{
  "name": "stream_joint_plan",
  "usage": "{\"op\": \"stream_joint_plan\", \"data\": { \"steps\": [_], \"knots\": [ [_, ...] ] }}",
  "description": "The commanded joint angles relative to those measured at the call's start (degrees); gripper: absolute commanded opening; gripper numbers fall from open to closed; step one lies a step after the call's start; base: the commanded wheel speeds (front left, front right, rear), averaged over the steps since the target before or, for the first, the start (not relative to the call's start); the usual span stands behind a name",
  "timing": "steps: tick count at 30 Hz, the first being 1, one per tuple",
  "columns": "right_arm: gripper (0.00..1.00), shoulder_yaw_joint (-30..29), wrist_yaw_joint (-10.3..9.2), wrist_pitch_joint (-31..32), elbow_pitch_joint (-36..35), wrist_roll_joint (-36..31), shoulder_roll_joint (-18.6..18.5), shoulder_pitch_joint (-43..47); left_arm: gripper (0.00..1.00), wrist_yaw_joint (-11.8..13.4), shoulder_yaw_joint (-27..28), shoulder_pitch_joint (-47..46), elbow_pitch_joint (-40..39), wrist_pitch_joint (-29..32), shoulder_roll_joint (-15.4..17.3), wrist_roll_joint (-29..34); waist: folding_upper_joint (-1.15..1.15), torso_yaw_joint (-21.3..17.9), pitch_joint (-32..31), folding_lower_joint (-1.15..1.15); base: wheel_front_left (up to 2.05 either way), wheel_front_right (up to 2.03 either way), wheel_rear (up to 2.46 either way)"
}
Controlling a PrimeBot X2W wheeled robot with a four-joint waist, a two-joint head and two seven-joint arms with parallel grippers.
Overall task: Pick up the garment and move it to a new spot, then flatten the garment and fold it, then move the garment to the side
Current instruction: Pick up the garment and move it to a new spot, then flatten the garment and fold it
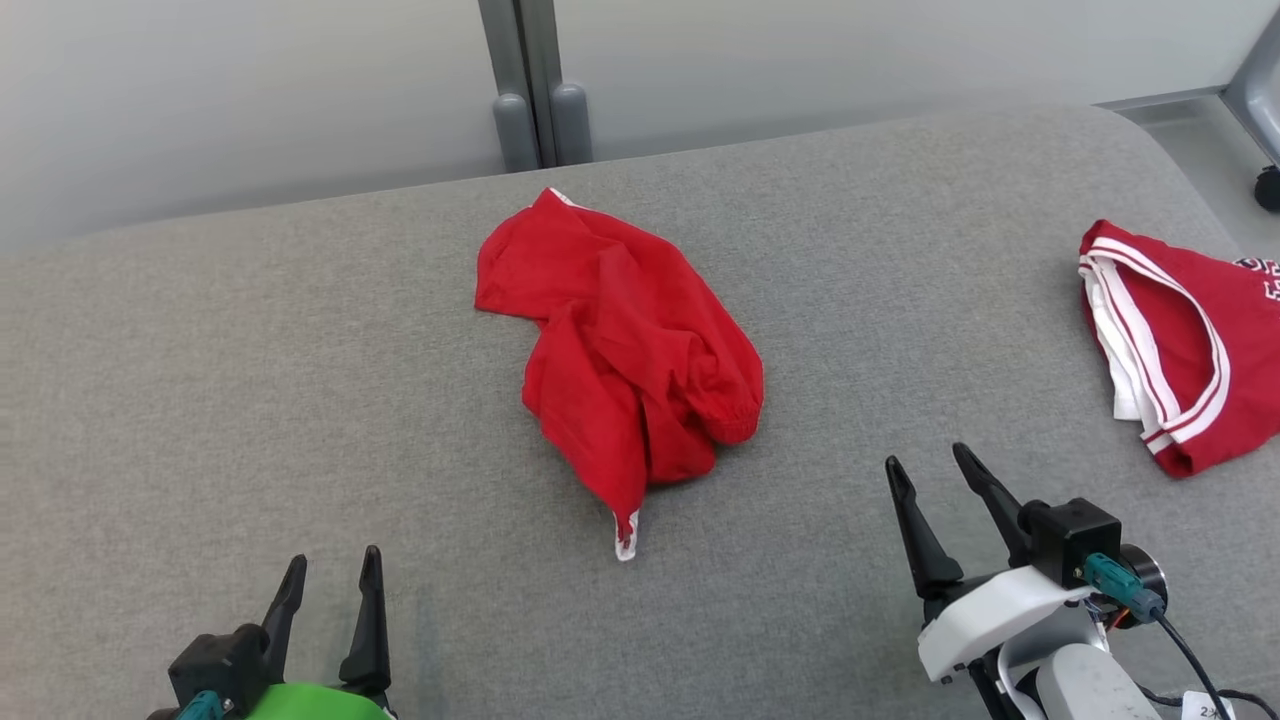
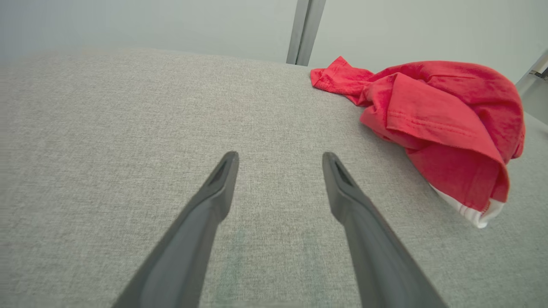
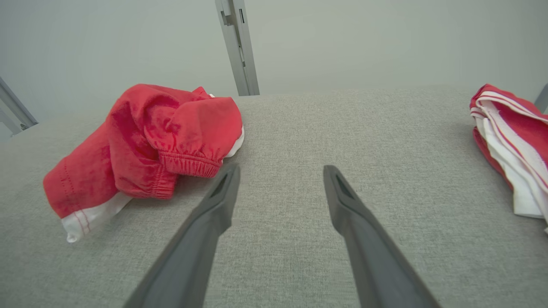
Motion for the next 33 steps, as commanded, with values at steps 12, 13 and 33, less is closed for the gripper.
{"op": "stream_joint_plan", "data": {
  "steps": [12,13,33],
  "knots": [
    [1.0,7.19,-0.1,0.0,1.16,-0.39,-0.19,-4.38,1.0,0.19,-3.42,-3.79,-0.59,0.01,0.17,-0.57,0.0,4.1,3.88,0.0,0.0,0.0,0.0],
    [1.0,8.6,-0.11,0.0,1.36,-0.07,-0.2,-4.91,1.0,0.19,-4.03,-4.2,-0.58,0.01,0.16,-0.92,0.0,4.57,4.16,0.0,0.0,0.0,0.0],
    [0.39,22.77,-0.11,0.0,10.71,0.88,-0.21,-12.52,1.0,0.19,-7.75,-7.01,0.43,0.01,0.35,-3.46,0.0,13.16,7.34,0.0,0.0,0.0,0.0]
  ]
}}
